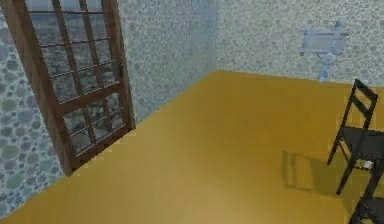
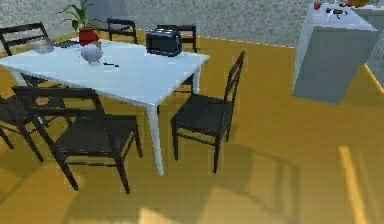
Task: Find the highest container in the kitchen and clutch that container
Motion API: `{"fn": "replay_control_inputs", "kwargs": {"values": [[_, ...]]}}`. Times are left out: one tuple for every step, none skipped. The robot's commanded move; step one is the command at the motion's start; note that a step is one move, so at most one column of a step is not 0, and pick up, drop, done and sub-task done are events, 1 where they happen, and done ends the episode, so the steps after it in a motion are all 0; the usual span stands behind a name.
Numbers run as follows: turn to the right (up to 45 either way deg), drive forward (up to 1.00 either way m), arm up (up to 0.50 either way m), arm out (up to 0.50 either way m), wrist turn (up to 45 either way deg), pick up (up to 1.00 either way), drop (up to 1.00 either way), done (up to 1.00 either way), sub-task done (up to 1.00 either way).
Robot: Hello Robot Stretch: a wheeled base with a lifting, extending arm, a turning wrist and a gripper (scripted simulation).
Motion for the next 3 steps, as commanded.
{"fn": "replay_control_inputs", "kwargs": {"values": [[15.0,0.0,0.0,0.0,0.0,0.0,0.0,0.0,0.0],[0.0,0.95,0.0,0.0,0.0,0.0,0.0,0.0,0.0],[12.0,0.0,0.0,0.0,0.0,0.0,0.0,0.0,0.0]]}}
